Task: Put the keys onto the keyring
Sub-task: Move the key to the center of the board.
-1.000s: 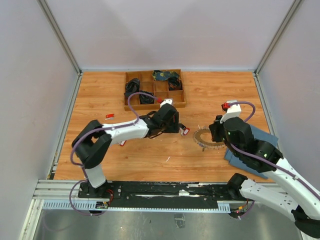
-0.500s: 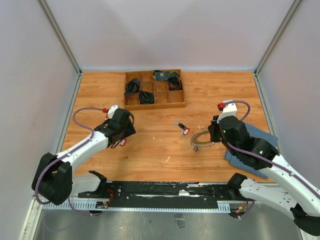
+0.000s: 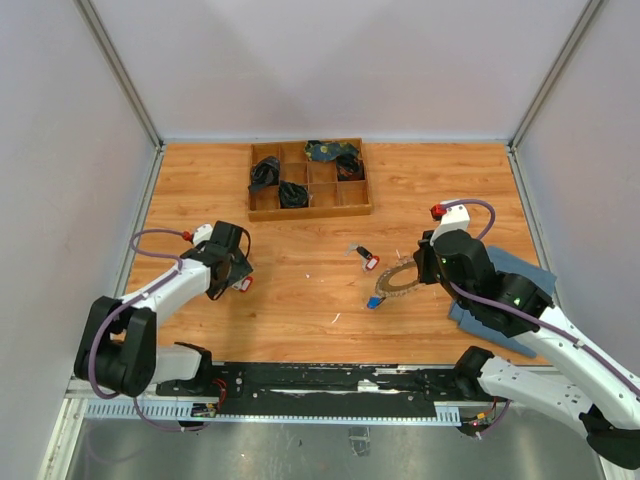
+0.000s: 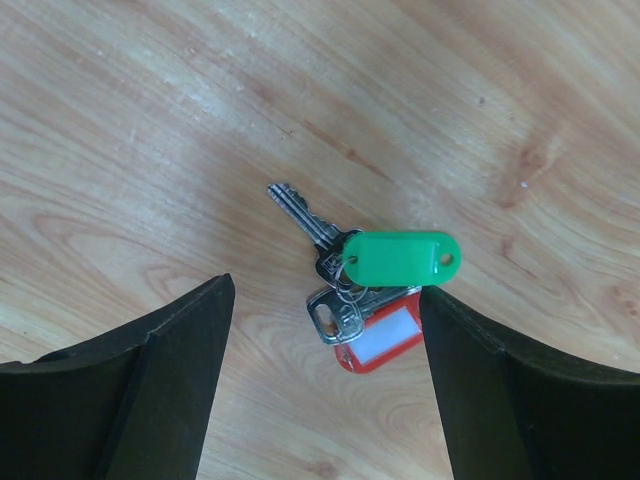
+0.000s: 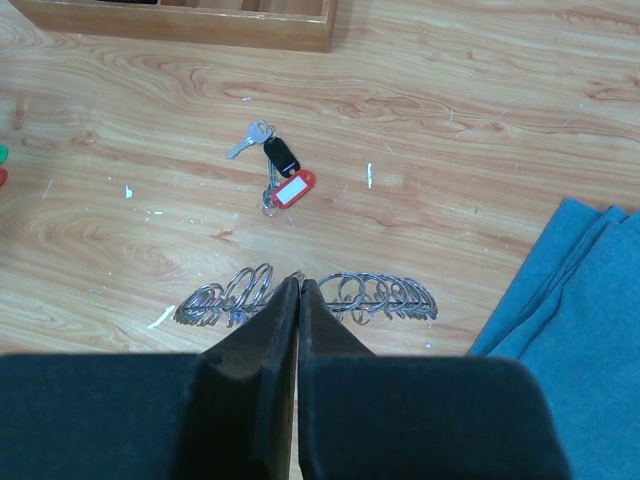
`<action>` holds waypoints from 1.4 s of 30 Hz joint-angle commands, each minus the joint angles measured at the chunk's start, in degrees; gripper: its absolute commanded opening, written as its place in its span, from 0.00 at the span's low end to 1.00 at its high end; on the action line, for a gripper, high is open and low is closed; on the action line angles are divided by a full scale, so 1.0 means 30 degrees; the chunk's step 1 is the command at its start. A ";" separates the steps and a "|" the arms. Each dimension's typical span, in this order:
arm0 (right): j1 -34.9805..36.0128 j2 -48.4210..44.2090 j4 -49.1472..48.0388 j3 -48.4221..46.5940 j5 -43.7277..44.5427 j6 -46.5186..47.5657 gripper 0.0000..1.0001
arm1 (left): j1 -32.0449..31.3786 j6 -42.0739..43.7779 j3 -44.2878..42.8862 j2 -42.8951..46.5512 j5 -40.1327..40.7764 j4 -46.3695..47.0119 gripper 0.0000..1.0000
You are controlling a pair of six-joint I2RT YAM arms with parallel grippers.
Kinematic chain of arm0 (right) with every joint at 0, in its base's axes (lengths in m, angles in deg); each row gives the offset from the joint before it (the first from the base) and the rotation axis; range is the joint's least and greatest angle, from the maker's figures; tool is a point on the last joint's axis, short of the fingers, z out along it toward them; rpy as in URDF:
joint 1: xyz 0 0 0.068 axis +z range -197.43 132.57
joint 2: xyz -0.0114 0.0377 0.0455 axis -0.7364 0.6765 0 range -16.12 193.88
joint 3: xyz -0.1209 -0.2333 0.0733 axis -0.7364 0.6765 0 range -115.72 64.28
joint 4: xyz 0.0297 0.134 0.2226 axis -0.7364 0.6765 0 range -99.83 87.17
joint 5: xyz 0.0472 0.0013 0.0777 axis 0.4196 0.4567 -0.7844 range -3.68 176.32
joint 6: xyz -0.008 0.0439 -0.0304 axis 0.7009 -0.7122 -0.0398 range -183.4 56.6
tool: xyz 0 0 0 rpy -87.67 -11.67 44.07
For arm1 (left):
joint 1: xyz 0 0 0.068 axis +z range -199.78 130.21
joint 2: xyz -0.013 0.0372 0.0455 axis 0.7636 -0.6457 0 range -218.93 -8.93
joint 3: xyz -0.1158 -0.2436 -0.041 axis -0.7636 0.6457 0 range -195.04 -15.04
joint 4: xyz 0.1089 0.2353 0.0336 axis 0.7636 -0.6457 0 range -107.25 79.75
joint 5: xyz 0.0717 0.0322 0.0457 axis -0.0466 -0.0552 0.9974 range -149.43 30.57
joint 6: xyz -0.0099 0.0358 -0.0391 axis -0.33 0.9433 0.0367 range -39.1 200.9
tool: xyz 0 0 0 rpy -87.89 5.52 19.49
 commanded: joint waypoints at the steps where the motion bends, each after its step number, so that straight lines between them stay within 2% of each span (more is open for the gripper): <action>1: -0.0195 -0.0152 -0.0576 0.0016 0.0230 -0.0188 0.01 | 0.0156 -0.0075 -0.0442 -0.1128 0.0463 0.0613 0.79; 6: -0.0216 -0.0131 -0.0633 0.0108 0.0219 -0.0212 0.01 | 0.0169 0.0190 -0.0365 -0.1796 0.0186 0.1210 0.74; 17: -0.0211 -0.0131 -0.0886 0.0317 0.0203 -0.0259 0.01 | -0.0598 0.0791 0.0230 -0.3107 -0.1423 0.3049 0.50; 24: -0.0207 -0.0311 -0.0736 0.0229 -0.0349 -0.0257 0.01 | -0.3056 0.0768 -0.1254 -0.5718 -0.1498 0.3686 0.34; 31: -0.0194 -0.0599 -0.0368 0.0097 0.0202 -0.0292 0.01 | -0.7465 0.0168 -0.3823 -0.7945 -0.3098 0.5148 0.24; 36: -0.0206 -0.0527 -0.0241 -0.0022 0.0476 -0.0319 0.01 | -1.0332 0.1330 -0.7199 -0.9373 -0.2629 0.4910 0.28; 42: -0.0197 -0.0577 -0.0198 0.0076 0.0528 -0.0335 0.00 | -1.0516 0.1570 -0.6535 -0.6500 0.0191 0.3436 0.52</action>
